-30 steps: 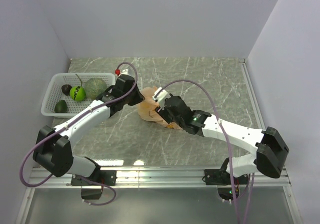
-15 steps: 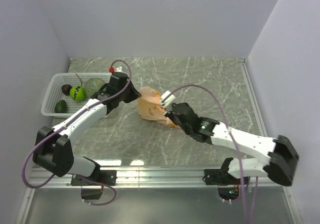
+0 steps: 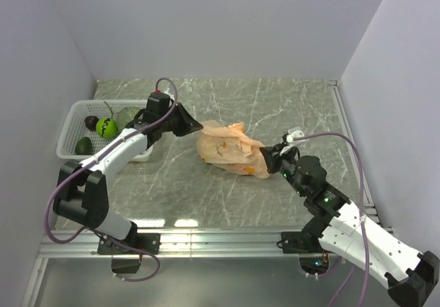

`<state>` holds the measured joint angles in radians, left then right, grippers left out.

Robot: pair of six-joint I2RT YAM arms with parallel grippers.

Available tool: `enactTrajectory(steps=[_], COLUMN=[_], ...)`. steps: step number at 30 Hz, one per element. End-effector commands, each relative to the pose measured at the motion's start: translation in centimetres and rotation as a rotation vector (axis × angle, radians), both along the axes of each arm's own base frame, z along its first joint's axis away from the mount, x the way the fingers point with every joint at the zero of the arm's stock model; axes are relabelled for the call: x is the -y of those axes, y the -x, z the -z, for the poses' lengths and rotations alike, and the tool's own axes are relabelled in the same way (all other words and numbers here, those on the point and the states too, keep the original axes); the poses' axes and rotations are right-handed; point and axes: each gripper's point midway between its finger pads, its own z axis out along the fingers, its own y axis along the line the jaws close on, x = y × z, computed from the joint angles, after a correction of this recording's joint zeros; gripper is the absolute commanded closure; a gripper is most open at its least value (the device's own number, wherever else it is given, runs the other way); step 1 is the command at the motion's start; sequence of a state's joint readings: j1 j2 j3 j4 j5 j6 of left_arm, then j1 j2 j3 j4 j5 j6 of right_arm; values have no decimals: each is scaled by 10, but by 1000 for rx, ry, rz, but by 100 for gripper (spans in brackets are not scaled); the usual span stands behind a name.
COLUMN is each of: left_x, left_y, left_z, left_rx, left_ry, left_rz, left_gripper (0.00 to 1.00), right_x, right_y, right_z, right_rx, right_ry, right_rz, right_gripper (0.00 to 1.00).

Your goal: Untie the knot of the plastic bag and take out the fruit

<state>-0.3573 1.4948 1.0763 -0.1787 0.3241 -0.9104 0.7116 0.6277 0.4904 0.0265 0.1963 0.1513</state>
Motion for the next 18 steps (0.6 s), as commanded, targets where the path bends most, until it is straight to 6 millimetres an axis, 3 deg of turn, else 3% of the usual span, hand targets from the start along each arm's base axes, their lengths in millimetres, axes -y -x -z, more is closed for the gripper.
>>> enactTrajectory(steps=[1,2,3,4,6,7,10,14,18], left_x=[-46,-36,-29,-14,-7,7,21,35,51], left_y=[-41,-32,-26,-8,3,22,45,58,54], left_z=[-25,-33,-41,-52,-68,-75,-88,-84,-81], left_rx=[203,266,308,348,459,498,667,787,837], left_ry=[-103,-120,-138,-164,-283,-321,-465,-583,-637], left_rz=[-132,-46,-8,54,113,172,304,505,642], left_gripper=[73,63,41,31,12,9,8,9,12], right_x=[-3,-7,-12,-18,-22,-26,-23,-20,-19], right_y=[-5,-6,-6,-7,-7,-7,-8,-5,-2], right_z=[-26,-24,-21,-19,-19,-22,-23,-23,-27], right_rx=[51,33,23,0,0,3,-17,-24,-8], right_ry=[-21,3,37,58,90,102,187,239,240], right_rz=[-35,-57,-86,-115,-142,-165,-178,-189,-196], right_gripper=[100,100,100,100,100,100,100,100,100])
